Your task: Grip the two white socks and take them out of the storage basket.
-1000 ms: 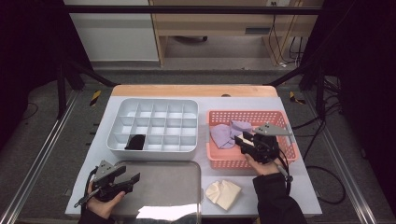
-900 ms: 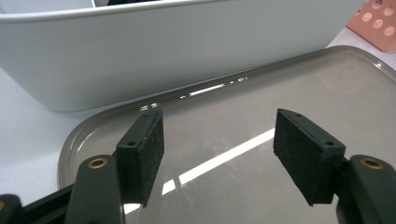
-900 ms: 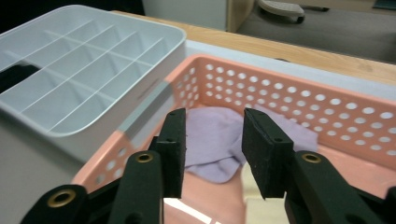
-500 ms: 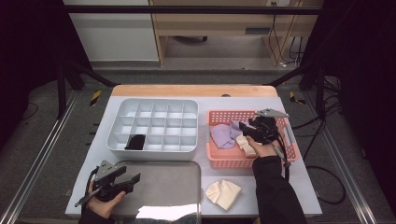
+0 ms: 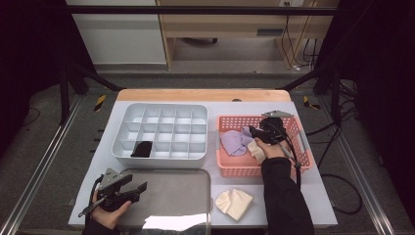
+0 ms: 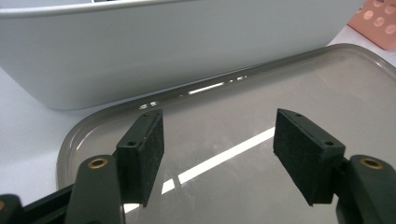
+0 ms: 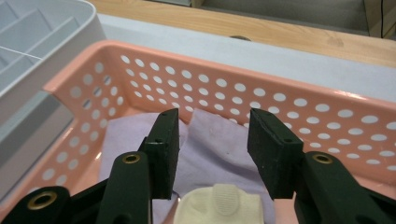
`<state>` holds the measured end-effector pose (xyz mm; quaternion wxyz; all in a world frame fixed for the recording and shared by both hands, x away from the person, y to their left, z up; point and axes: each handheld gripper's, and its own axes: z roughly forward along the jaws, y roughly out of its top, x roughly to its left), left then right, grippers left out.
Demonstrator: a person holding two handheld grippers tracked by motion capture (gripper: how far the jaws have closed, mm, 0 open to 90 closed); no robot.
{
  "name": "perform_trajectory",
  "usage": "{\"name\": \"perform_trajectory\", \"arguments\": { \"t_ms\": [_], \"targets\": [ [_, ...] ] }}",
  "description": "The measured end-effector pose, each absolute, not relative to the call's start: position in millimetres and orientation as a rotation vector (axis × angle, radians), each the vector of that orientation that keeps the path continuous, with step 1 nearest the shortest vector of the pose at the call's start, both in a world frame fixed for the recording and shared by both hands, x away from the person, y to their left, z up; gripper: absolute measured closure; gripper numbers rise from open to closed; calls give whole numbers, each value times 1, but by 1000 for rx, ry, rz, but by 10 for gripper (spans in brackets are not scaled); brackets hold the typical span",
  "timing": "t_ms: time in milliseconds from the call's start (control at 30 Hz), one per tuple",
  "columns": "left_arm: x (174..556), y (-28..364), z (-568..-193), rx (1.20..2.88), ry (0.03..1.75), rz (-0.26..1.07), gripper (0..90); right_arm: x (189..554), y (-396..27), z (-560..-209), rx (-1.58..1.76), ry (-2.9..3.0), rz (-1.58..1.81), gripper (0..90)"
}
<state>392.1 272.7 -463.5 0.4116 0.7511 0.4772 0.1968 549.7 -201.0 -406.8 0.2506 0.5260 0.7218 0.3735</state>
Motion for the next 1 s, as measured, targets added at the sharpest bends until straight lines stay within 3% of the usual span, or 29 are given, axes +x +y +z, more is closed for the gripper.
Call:
{"name": "perform_trajectory", "arguments": {
  "t_ms": [500, 1000],
  "targets": [
    [392, 273, -464, 1898, 1200, 489, 333, 560, -206, -426, 1470, 2050, 926, 571],
    [393, 273, -465, 1901, 1200, 487, 333, 569, -209, -443, 1555, 2132, 823, 541]
  ]
}}
